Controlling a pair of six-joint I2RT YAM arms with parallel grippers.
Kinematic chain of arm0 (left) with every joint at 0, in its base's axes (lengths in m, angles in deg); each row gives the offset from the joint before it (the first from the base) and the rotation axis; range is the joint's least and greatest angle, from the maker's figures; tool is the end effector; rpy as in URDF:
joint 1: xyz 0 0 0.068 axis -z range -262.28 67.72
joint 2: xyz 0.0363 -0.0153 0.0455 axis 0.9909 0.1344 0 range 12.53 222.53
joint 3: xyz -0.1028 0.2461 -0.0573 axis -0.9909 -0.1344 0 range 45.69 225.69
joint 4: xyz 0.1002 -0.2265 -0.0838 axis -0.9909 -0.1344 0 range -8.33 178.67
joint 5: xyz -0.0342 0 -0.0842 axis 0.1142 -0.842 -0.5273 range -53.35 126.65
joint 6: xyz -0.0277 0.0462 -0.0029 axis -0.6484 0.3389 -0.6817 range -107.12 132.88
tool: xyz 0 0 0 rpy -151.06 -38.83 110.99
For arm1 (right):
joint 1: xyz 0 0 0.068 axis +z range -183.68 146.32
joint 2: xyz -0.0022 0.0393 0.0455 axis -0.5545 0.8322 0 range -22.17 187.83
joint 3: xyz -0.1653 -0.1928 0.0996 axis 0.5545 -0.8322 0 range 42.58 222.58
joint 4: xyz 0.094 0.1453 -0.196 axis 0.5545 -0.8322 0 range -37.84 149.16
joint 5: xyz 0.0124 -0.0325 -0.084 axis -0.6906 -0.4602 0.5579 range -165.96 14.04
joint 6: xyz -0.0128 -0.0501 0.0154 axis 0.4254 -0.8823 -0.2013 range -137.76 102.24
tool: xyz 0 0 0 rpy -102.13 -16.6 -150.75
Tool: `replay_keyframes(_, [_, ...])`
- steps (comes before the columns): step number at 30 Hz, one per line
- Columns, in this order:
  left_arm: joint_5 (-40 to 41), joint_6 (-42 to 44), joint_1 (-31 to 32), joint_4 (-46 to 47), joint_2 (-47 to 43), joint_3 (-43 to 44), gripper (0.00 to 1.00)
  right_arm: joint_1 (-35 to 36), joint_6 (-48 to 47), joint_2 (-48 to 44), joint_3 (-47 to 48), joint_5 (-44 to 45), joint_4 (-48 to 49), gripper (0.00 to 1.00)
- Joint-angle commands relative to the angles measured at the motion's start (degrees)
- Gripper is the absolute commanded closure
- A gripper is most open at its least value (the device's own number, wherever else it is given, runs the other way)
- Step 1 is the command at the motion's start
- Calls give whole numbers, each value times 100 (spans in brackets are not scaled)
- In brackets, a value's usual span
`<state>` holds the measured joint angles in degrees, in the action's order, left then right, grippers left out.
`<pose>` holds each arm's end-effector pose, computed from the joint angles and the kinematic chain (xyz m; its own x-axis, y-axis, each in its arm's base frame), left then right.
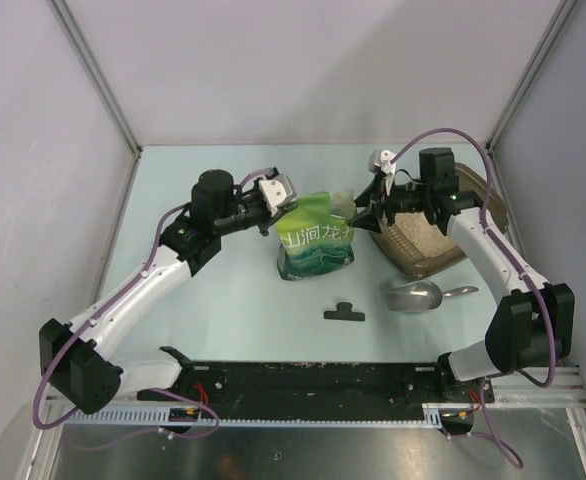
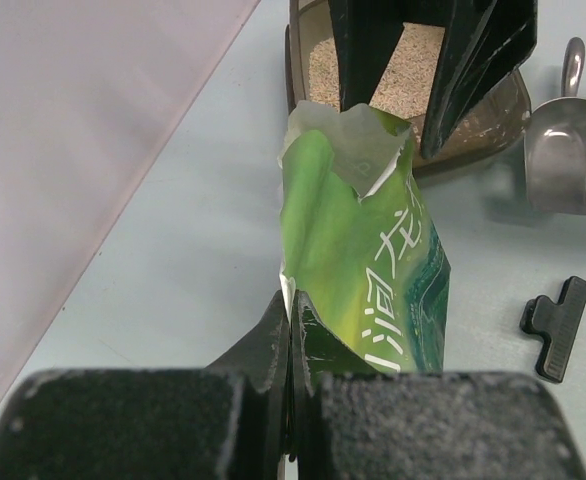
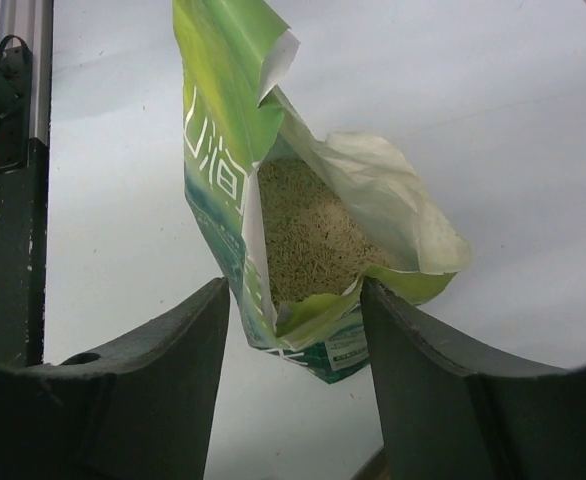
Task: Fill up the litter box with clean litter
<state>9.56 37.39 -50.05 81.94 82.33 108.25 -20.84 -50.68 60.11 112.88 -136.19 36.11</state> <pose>0.2300 -0.1640 0.3643 0.1665 0.3317 -0.9286 0.8568 0.4175 0.3028 0.2970 0.0994 0.3303 -0.0333 -0.2844 -0.9581 -0.9785 0.2045 -0.0267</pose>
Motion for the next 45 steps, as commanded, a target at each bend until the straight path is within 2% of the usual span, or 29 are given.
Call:
replay_keyframes(1, [64,185,-41,338,-46,406,100,131,129,113,19,20,433,41])
replay_keyframes(8, [116,221,-41,338,-54,414,100,149,-82,236,19,72,266,48])
replay_keyframes(15, [116,212,-41,338,-1,449,100,166,-21,332,1,37,336,66])
replay_keyframes(19, [178,229,-41,329,16,493,100,175,-38,403,-34,20,345,72])
replay_keyframes(23, [187,221,-41,285,34,537,100,157,251,412,-69,28,599,81])
replay_keyframes(27, [230,290,-41,224,25,651,99,105,794,403,-78,37,994,83])
replay_keyframes(30, [240,300,-50,206,-1,809,78,69,1156,403,-78,-42,1197,83])
replay_keyframes(31, [274,300,-50,215,-10,888,65,78,1279,403,-78,-33,1189,83])
replay_keyframes(33, [362,274,-68,224,25,1230,52,78,1315,394,-78,11,1075,83])
replay_keyframes(36, [477,195,-269,206,174,1740,45,105,1385,385,-78,99,978,84])
replay_keyframes(40, [328,-148,-953,215,831,1988,44,96,1263,306,-78,327,794,85])
replay_keyframes(41, [84,-323,-1060,215,981,1988,45,87,1280,289,-69,353,776,86])
replay_keyframes(45, [-647,-543,-1219,215,1851,2049,53,-9,1263,192,-52,346,776,87])
